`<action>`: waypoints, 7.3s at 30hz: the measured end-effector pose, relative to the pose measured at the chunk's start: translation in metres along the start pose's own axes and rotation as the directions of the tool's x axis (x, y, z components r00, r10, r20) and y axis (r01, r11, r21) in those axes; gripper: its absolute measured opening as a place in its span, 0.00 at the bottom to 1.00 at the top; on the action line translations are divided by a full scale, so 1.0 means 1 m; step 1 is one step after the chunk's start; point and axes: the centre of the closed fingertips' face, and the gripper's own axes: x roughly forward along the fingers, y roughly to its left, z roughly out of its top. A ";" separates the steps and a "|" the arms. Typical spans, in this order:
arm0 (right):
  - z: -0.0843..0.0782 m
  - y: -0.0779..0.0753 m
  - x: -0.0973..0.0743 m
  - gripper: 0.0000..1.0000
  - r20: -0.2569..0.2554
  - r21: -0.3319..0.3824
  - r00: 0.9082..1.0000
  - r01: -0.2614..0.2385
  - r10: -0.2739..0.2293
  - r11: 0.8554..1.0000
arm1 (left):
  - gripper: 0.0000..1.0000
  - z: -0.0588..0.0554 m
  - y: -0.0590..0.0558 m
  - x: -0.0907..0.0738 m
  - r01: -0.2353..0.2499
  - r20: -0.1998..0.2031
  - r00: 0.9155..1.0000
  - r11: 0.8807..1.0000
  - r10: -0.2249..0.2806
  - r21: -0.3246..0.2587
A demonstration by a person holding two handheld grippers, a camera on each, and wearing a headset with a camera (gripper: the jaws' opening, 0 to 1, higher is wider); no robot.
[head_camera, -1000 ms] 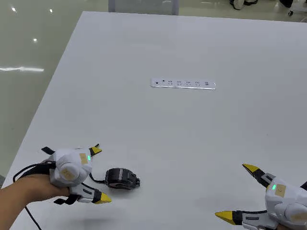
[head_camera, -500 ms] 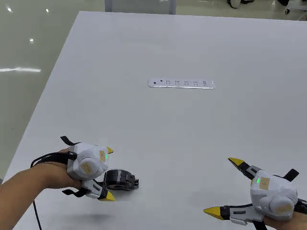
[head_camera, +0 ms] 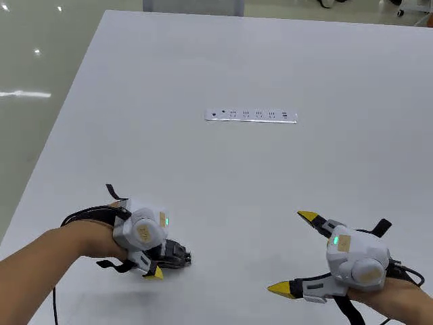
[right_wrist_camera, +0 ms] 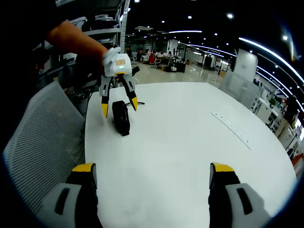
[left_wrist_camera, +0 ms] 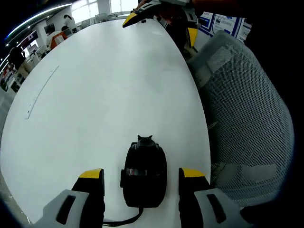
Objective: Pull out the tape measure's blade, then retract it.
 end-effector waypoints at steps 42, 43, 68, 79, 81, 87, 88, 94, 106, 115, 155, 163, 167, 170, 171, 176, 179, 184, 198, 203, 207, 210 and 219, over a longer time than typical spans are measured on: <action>0.024 0.080 0.171 0.71 -0.127 -0.157 0.930 -0.363 0.346 0.918 | 0.35 -0.005 -0.001 0.006 -0.010 -0.022 1.000 0.999 0.010 0.035; 0.024 0.082 0.173 0.69 -0.127 -0.158 0.929 -0.365 0.348 0.917 | 0.35 -0.005 -0.001 0.006 -0.009 -0.020 1.000 0.999 0.010 0.033; 0.010 0.095 0.188 0.14 -0.207 -0.174 0.893 -0.435 0.399 0.884 | 0.35 -0.003 -0.002 0.005 -0.007 0.012 1.000 1.000 0.007 0.009; 0.008 0.094 0.185 0.12 -0.181 -0.143 0.899 -0.426 0.400 0.893 | 0.35 -0.004 -0.002 0.005 0.002 0.007 1.000 1.000 -0.002 0.010; 0.008 0.094 0.184 0.12 -0.181 -0.141 0.899 -0.425 0.399 0.894 | 0.35 -0.004 -0.002 0.005 0.003 0.008 1.000 1.000 -0.003 0.009; 0.007 0.095 0.185 0.13 -0.189 -0.129 0.902 -0.414 0.388 0.901 | 0.35 -0.004 -0.003 0.005 -0.001 0.008 1.000 1.000 0.001 0.009; 0.008 0.096 0.185 0.14 -0.194 -0.142 0.903 -0.412 0.383 0.900 | 0.35 -0.005 -0.003 0.005 -0.002 0.007 1.000 1.000 0.002 0.008; 0.009 0.096 0.186 0.15 -0.219 -0.146 0.900 -0.412 0.377 0.900 | 0.35 -0.005 -0.003 0.005 -0.003 0.009 1.000 1.000 0.003 0.003; 0.012 0.095 0.189 0.13 -0.216 -0.167 0.900 -0.417 0.380 0.893 | 0.35 -0.005 -0.002 0.005 0.004 0.012 1.000 1.000 -0.004 -0.007; 0.011 0.093 0.187 0.13 -0.202 -0.149 0.907 -0.401 0.369 0.904 | 0.35 -0.005 -0.002 0.004 0.006 0.005 1.000 1.000 -0.006 0.005; -0.009 0.077 0.165 0.13 -0.230 -0.137 0.909 -0.383 0.346 0.914 | 0.35 -0.005 0.000 0.005 -0.005 0.009 1.000 1.000 0.005 -0.013; -0.015 0.072 0.162 0.13 -0.241 -0.129 0.907 -0.383 0.346 0.915 | 0.35 -0.005 0.000 0.005 -0.009 0.010 1.000 1.000 0.010 -0.020; -0.018 0.071 0.161 0.13 -0.249 -0.130 0.905 -0.385 0.345 0.914 | 0.35 -0.005 0.000 0.005 -0.009 0.009 1.000 1.000 0.009 -0.020; -0.019 0.070 0.160 0.13 -0.252 -0.131 0.904 -0.385 0.345 0.913 | 0.35 -0.005 0.000 0.005 -0.008 0.012 1.000 1.000 0.008 -0.020; -0.019 0.070 0.160 0.13 -0.253 -0.130 0.904 -0.385 0.345 0.914 | 0.35 -0.004 0.000 0.005 -0.008 0.014 1.000 1.000 0.008 -0.019; -0.021 0.068 0.158 0.13 -0.253 -0.129 0.905 -0.383 0.343 0.915 | 0.35 -0.004 0.000 0.005 -0.010 0.020 1.000 1.000 0.010 -0.019; -0.022 0.068 0.157 0.13 -0.255 -0.129 0.904 -0.383 0.343 0.915 | 0.35 -0.005 0.000 0.005 -0.011 0.021 1.000 1.000 0.011 -0.015; -0.025 0.065 0.154 0.13 -0.257 -0.126 0.905 -0.378 0.338 0.917 | 0.35 -0.005 0.000 0.005 -0.010 0.021 1.000 1.000 0.010 -0.005; -0.033 0.060 0.143 0.13 -0.260 -0.120 0.907 -0.371 0.332 0.921 | 0.35 -0.005 -0.001 0.005 -0.009 0.018 1.000 1.000 0.009 -0.002; -0.034 0.058 0.140 0.13 -0.261 -0.117 0.907 -0.370 0.331 0.922 | 0.35 -0.005 -0.001 0.005 -0.012 0.018 1.000 1.000 0.012 -0.003; -0.036 0.056 0.137 0.13 -0.264 -0.116 0.907 -0.368 0.329 0.923 | 0.35 -0.005 0.000 0.005 -0.013 0.017 1.000 1.000 0.013 -0.003; -0.037 0.055 0.136 0.13 -0.266 -0.115 0.907 -0.367 0.327 0.923 | 0.35 -0.004 0.000 0.005 -0.013 0.017 1.000 1.000 0.013 -0.003; -0.041 0.052 0.130 0.13 -0.268 -0.112 0.908 -0.360 0.321 0.926 | 0.35 -0.005 0.000 0.005 -0.017 0.015 1.000 1.000 0.017 -0.002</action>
